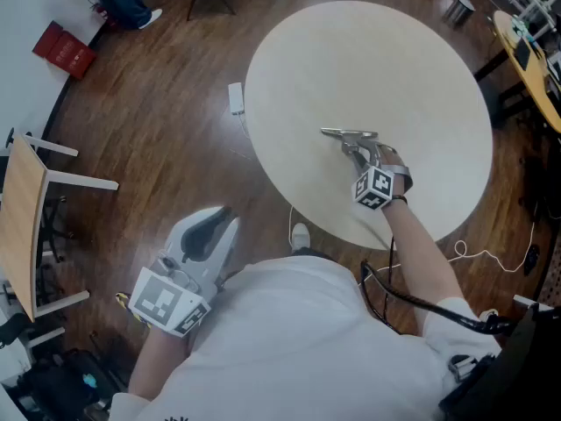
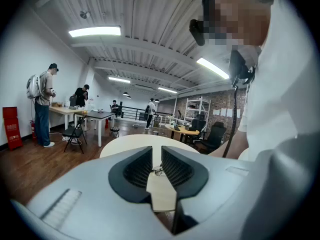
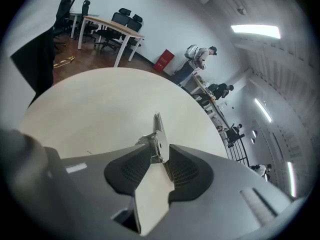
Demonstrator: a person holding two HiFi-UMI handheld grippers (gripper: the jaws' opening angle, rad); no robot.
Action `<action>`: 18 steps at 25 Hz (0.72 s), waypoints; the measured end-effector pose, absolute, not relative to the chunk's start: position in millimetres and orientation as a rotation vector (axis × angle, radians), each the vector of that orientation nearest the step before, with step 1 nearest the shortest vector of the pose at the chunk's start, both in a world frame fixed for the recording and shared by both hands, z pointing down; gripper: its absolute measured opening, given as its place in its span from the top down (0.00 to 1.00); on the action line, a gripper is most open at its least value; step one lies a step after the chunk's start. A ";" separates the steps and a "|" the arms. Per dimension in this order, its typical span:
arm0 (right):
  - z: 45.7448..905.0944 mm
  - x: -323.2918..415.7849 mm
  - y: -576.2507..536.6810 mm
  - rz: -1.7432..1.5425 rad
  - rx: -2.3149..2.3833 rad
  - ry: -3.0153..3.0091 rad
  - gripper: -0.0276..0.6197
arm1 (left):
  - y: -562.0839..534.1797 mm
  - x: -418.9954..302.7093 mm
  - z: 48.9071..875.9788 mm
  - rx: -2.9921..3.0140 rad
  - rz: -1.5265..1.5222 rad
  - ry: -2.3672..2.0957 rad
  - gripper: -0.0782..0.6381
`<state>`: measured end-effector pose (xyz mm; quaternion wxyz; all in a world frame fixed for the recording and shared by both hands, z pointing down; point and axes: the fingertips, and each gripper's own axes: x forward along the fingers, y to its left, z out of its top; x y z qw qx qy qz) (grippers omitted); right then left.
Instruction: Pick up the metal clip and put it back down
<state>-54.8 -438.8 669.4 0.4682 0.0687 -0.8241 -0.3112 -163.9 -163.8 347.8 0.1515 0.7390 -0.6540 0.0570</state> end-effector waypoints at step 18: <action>637.6 -55.5 -445.6 -0.807 0.187 -2.065 0.95 | -153.3 -182.6 347.9 2.080 0.121 -1.978 0.81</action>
